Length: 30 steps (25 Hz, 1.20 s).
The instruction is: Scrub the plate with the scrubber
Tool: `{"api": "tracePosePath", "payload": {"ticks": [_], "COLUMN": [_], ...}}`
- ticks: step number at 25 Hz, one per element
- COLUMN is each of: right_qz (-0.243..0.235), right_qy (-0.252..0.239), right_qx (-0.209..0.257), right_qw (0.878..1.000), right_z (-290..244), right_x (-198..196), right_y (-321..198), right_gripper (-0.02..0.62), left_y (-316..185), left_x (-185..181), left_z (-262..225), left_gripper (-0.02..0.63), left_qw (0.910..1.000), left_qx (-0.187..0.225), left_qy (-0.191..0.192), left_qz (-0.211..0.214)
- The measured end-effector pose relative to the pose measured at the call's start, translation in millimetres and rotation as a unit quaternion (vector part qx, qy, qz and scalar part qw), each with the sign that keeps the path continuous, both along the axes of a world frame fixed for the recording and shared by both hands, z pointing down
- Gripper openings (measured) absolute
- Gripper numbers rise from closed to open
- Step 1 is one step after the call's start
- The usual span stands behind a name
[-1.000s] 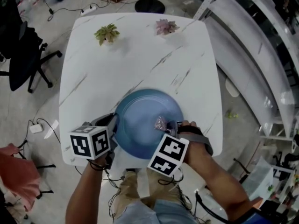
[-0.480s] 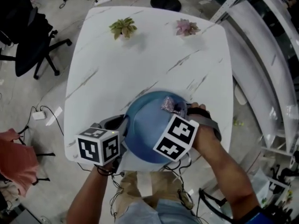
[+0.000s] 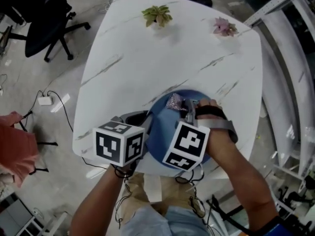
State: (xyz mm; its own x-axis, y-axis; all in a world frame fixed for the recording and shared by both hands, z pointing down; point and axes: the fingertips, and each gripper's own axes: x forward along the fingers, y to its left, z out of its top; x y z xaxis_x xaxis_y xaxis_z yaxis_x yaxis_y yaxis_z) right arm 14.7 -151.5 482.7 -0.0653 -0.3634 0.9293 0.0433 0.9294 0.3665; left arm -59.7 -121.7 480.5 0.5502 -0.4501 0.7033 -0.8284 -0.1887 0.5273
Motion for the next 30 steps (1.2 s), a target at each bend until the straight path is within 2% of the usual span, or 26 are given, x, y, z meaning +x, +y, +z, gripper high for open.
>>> {"api": "tracePosePath", "payload": {"ticks": [6,12,19,26,30], "right_qz": [-0.047,-0.064,-0.088,-0.053,0.015], "right_qy": [-0.006,-0.027,-0.047,-0.035,-0.03], "right_qx": [0.011,0.013,-0.012,-0.072,-0.084], "right_qw": [0.999,0.997,0.995,0.995,0.996], "right_z": [-0.1,-0.8,-2.9,0.6,0.3], "right_x": [-26.0,-34.8,-37.2,-2.4,22.4], "right_y": [30.1,66.6,118.4,155.2,154.1], "right_gripper": [0.069,0.069,0.069,0.067,0.067], "left_y": [-2.8,-3.3,-2.4,-3.4,0.0], "left_x": [-1.1,-2.5,-4.2,-5.1,-4.6], "left_z": [-0.6,-0.7,-0.1,0.7,1.5], "left_gripper": [0.015,0.017,0.017,0.017,0.017], "left_qw": [0.9999,0.9998,0.9999,0.9998,0.9999], "left_qx": [0.004,0.009,0.008,0.014,0.013], "left_qy": [0.002,0.001,-0.003,-0.007,-0.005], "left_qz": [-0.011,-0.015,-0.012,-0.011,-0.008]}}
